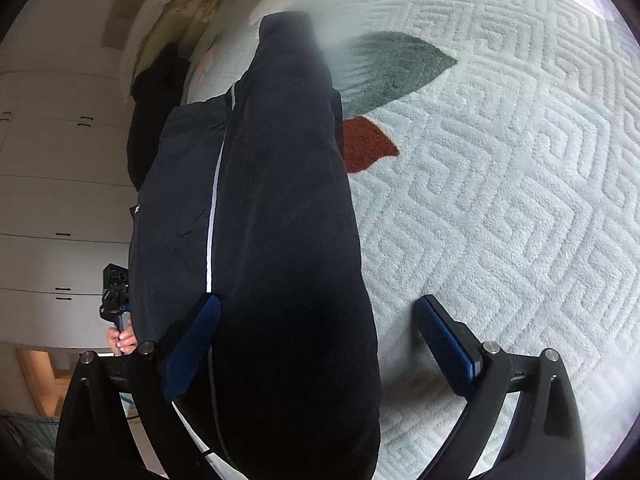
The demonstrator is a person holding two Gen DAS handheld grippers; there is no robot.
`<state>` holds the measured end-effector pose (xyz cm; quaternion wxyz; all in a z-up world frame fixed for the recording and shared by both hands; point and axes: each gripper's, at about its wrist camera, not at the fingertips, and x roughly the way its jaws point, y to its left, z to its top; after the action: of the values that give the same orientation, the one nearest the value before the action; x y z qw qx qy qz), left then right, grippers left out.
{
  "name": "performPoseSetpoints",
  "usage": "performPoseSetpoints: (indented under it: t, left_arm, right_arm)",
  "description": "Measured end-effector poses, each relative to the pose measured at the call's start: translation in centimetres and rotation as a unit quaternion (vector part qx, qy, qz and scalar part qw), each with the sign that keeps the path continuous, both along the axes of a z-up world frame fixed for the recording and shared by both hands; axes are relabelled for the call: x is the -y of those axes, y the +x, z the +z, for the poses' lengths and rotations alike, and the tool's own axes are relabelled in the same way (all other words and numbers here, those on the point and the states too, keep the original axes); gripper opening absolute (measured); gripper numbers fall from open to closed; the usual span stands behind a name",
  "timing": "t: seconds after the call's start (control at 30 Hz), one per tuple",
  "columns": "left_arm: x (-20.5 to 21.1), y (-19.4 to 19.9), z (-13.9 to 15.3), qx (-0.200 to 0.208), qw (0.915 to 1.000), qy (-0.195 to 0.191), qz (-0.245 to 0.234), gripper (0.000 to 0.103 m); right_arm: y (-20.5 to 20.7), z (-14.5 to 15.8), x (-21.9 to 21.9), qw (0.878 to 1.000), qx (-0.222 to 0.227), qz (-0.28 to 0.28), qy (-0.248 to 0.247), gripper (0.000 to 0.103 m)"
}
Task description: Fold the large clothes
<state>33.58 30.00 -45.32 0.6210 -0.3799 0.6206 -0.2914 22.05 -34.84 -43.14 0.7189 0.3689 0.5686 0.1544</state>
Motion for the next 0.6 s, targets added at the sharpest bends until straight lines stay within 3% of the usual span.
performPoseSetpoints:
  t: [0.17,0.3,0.43,0.5,0.6]
  left_arm:
    - [0.3,0.4,-1.4,-0.013,0.9987,-0.047,0.010,0.076]
    - [0.9,0.6,-1.5,-0.011,0.9982,-0.058,0.008,0.077]
    - [2.0,0.7,-1.3,-0.011,0.9987,-0.049,0.006,0.078]
    - [2.5,0.5,-0.9,0.001,0.9992,-0.037,0.012,0.076]
    - [2.7,-0.8,0.1,0.033,0.9989,-0.023,0.026,0.051]
  right_arm:
    - [0.5,-1.1,0.6,0.998,0.016,0.017,0.062,0.102]
    - [1.3,-1.7,0.0,0.994,0.031,0.038,0.102,0.102]
    - [2.2,-1.8,-1.2,0.993,0.037,0.058,0.098,0.102]
    - [2.6,-1.5,-1.9,0.992,0.047,0.066,0.099,0.082]
    - [2.0,-0.5,-2.2,0.994,0.061,0.066,0.067,0.063]
